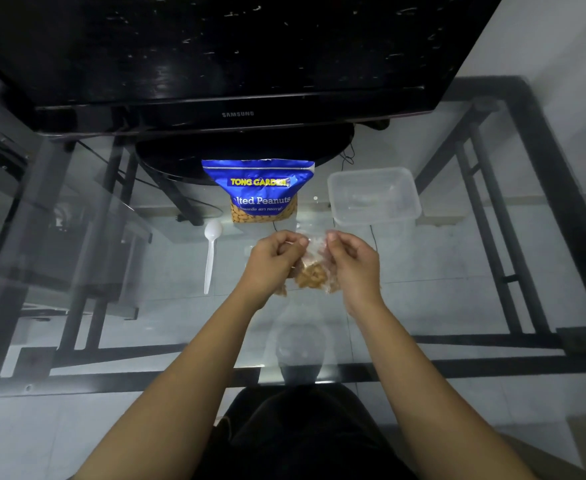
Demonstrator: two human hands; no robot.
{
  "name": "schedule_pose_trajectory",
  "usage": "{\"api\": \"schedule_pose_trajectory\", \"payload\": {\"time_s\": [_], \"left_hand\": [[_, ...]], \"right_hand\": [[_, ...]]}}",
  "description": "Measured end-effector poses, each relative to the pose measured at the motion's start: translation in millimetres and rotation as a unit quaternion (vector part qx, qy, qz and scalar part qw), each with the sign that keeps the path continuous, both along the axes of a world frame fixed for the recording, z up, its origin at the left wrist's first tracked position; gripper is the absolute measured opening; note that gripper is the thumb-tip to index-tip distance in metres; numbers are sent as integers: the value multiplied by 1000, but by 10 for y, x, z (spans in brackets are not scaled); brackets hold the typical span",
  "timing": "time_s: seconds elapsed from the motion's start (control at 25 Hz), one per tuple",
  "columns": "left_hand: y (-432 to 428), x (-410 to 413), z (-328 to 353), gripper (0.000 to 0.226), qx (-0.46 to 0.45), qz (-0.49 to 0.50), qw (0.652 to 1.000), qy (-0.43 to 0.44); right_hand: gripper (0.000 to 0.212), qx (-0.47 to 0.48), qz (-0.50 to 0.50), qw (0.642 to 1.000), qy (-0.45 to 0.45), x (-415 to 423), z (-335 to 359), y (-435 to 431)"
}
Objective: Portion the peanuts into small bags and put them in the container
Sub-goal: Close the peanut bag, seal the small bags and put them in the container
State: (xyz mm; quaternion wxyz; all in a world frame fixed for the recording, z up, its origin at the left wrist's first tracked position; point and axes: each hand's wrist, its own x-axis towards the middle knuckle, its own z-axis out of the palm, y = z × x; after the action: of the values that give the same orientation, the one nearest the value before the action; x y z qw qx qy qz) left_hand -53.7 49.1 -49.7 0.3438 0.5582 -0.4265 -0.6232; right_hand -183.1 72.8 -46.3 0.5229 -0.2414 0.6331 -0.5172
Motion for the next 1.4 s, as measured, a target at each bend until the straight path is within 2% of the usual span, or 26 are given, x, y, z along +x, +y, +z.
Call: {"api": "schedule_pose_trajectory", "payload": {"time_s": [0.12,0.32,0.4,0.48,0.68,0.84,0.88,1.0,1.08,1.12,1.2,1.28,1.32,1.4], "left_hand": [[-13,27,92,3,-29,25,999,-2],[-92,3,198,6,-100,-77,981,-150],[-113,-2,225,7,-111,-98,971,-186],[-128,32,230,8,-110,-107,967,-204],[-134,142,212,14,-102,-116,960,-235],[-119,183,145,16,-84,-90,963,-239],[-91,185,103,16,-71,-66,971,-218],[61,167,-36,15,16,-23,997,-72],[157,151,-119,14,35,-33,997,-68],[175,147,-148,10,34,-19,996,-85],[165,155,-186,6,27,22,990,-138],[151,161,-225,9,7,15,975,-223],[145,157,-253,11,-7,-1,963,-268],[142,135,-317,13,-31,-23,942,-335]], "right_hand": [[6,-6,28,1000,5,39,-5,5],[9,-35,69,984,161,30,1,-5],[8,-32,67,973,219,34,13,-18],[10,-22,58,969,238,26,15,-24],[11,-14,61,974,217,-25,-11,-35],[8,0,74,985,159,-44,-24,-33],[11,11,79,988,134,-45,-29,-34],[13,47,58,997,14,-51,-43,-70],[14,69,51,996,-30,-79,-75,-115],[15,88,68,994,1,-100,-123,-134],[26,123,143,965,184,-173,-278,-136],[35,125,227,884,389,-233,-463,-72],[36,121,251,848,450,-244,-548,-37],[35,119,256,810,514,-242,-644,-2]]}}
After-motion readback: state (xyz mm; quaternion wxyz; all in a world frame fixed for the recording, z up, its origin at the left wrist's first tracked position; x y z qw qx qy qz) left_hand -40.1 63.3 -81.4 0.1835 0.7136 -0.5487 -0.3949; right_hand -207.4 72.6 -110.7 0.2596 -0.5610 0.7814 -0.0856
